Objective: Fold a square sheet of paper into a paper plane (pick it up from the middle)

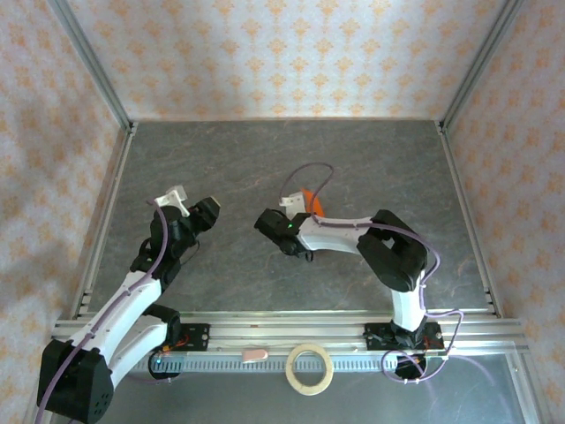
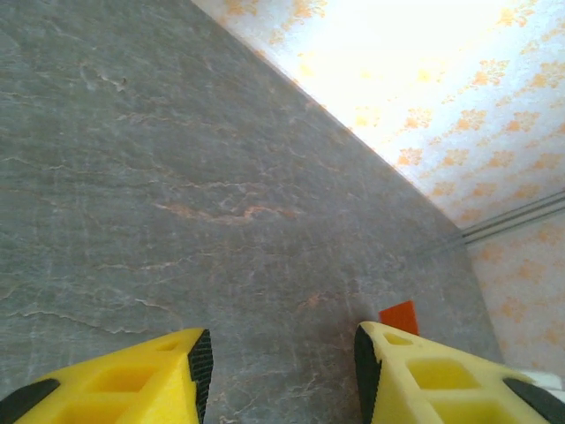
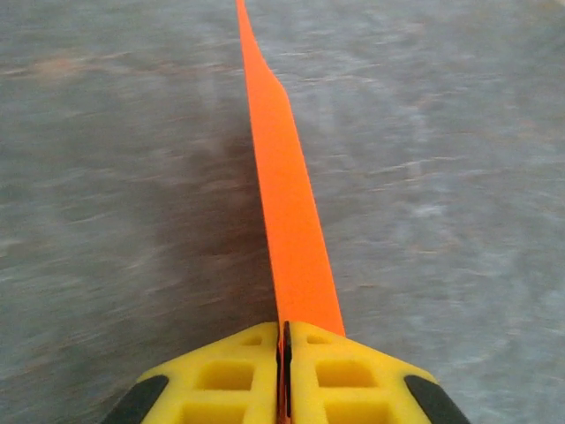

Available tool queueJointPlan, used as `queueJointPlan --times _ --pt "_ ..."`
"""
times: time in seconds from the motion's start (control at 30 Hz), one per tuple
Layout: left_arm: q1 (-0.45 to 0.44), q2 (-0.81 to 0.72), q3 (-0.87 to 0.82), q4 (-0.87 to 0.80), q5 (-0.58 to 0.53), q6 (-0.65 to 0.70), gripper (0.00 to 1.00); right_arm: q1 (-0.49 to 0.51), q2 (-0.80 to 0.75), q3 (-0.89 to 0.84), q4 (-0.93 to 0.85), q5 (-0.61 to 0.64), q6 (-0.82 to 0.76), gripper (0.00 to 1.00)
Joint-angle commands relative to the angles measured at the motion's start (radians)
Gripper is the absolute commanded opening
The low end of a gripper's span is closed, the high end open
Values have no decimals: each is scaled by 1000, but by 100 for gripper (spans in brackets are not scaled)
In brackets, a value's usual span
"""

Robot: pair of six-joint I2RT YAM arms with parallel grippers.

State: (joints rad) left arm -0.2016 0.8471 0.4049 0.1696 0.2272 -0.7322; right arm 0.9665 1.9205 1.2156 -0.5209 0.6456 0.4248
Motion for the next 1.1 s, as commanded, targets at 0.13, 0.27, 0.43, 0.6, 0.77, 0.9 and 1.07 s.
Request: queueJointPlan --times 0.13,0.27,0.43,0.6,0.77,0.9,1.07 --pt "8 4 27 -18 118 52 45 -21 -123 -45 289 -393 -7 60" --pt "8 63 51 -15 214 49 42 -96 -305 -173 466 -602 3 70" --pt "-13 165 23 153 347 -47 37 -242 -525 -399 656 -704 81 54" --pt "-140 296 102 153 324 -32 35 -391 -585 -518 722 -885 110 22" --pt "-205 416 144 210 342 -71 35 -545 -423 -497 760 -1245 181 9" --pt "-245 500 184 219 360 -81 35 -597 -244 -437 750 -1434 219 1" --pt "-262 555 195 232 365 -97 37 -598 -183 -432 739 -1423 202 0"
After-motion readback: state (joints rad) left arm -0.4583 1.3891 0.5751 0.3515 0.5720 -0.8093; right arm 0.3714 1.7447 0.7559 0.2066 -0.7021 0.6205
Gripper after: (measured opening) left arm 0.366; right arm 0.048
